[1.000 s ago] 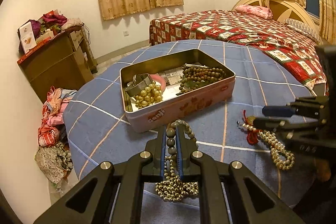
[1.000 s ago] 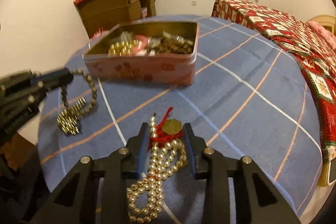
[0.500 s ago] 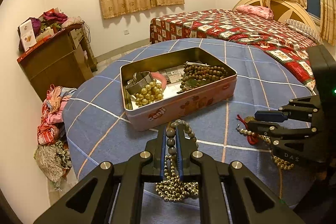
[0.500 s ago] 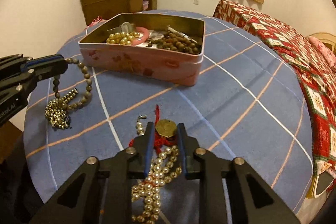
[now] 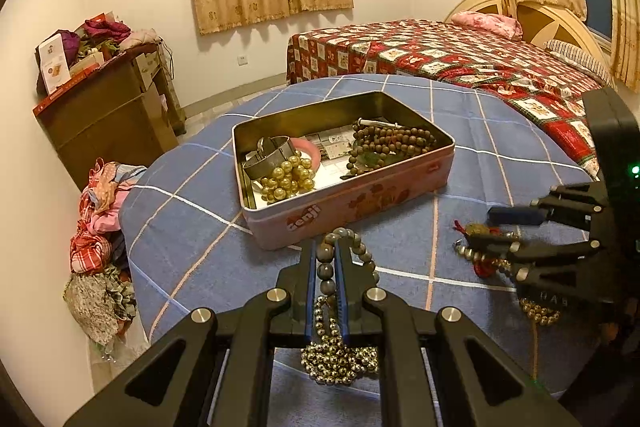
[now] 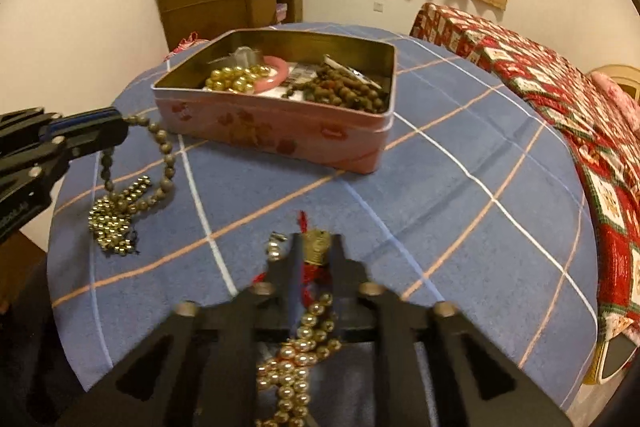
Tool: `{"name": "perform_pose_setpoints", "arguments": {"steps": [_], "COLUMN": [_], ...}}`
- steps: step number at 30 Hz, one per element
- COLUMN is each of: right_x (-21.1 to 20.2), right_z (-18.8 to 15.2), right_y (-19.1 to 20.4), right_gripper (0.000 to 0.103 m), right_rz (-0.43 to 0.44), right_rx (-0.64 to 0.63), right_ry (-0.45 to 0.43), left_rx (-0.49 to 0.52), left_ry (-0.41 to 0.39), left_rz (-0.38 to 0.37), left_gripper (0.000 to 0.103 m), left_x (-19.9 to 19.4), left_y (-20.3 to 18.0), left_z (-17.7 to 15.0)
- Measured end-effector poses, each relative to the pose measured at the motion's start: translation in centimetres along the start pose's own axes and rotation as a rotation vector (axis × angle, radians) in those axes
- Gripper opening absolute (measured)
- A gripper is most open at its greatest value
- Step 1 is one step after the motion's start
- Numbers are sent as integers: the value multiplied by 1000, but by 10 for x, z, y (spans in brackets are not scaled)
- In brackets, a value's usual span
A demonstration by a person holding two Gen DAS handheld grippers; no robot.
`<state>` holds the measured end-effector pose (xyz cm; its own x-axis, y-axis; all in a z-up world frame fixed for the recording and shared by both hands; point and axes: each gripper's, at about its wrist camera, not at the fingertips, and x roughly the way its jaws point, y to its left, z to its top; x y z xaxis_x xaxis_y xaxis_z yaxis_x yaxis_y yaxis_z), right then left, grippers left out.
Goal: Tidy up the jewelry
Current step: 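Lift both pieces and carry them over the pink tin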
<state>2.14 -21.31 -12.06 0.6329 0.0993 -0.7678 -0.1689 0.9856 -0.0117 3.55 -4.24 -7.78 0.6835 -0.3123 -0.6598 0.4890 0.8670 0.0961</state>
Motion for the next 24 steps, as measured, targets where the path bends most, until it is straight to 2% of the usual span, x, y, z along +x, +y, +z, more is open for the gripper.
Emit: {"name": "perform_pose_setpoints", "arguments": {"steps": [4,5,7,8,16,24], "right_x": [4,5,5,5,-12,-49], "right_z": [1,2,2,3,2,24], "right_y": [3,4,5,7,7,7], "right_gripper": [45,42,26,25,25,25], "right_rz": [-10,-14,2,17,29,33], "right_rx": [-34,-44,-46,-47,-37,-29], "right_ry": [18,21,27,29,-24,-138], "left_rx": [-3,-3,-4,-5,-20,-10], "left_ry": [3,4,2,0,-16,-64], "left_rz": [-4,-4,-4,-3,0,8], "left_gripper": [8,8,8,8,8,8], "left_x": [1,1,0,0,-5,-21], "left_y": [0,0,0,0,6,10], "left_z": [-1,-1,-1,-1,3,19]}}
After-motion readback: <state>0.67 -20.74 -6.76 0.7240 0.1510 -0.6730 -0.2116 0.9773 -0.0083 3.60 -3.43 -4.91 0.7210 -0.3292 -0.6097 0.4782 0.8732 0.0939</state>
